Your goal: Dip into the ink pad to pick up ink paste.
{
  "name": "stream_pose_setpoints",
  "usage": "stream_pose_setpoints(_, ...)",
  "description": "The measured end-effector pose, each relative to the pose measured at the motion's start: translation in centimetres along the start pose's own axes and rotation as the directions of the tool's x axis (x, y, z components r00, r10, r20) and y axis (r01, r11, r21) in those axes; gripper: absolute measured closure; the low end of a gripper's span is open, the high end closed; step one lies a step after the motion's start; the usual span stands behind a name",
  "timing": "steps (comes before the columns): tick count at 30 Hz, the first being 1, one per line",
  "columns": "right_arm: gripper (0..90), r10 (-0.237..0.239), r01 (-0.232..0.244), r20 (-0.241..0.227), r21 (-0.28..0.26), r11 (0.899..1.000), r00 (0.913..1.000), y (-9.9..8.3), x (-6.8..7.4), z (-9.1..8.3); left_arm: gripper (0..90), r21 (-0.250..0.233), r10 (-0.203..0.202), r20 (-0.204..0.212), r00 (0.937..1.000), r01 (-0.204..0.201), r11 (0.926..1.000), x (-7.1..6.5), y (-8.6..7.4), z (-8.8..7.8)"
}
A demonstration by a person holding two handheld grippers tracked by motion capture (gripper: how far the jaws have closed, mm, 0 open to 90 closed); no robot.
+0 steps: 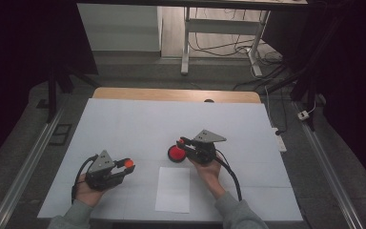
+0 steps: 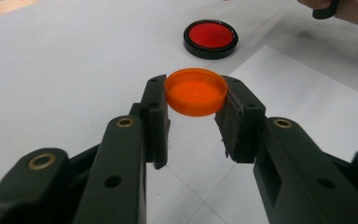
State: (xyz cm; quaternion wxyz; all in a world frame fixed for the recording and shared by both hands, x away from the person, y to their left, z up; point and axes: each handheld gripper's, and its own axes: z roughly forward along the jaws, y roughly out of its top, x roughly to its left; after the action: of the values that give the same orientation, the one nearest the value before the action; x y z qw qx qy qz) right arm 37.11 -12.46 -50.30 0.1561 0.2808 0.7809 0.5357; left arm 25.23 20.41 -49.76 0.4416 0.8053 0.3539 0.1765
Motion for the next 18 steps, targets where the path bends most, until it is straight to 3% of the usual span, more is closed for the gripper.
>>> stream_pose_setpoints(18, 73.0, 0.006, -0.007, -0.046, -0.031, 0.999, 0.9989, 0.8, 0.4, -1.4, 64.6, 0.009, 0.002, 0.008, 1.0000, -0.003, 1.0000, 0.1, 0.1, 0.3)
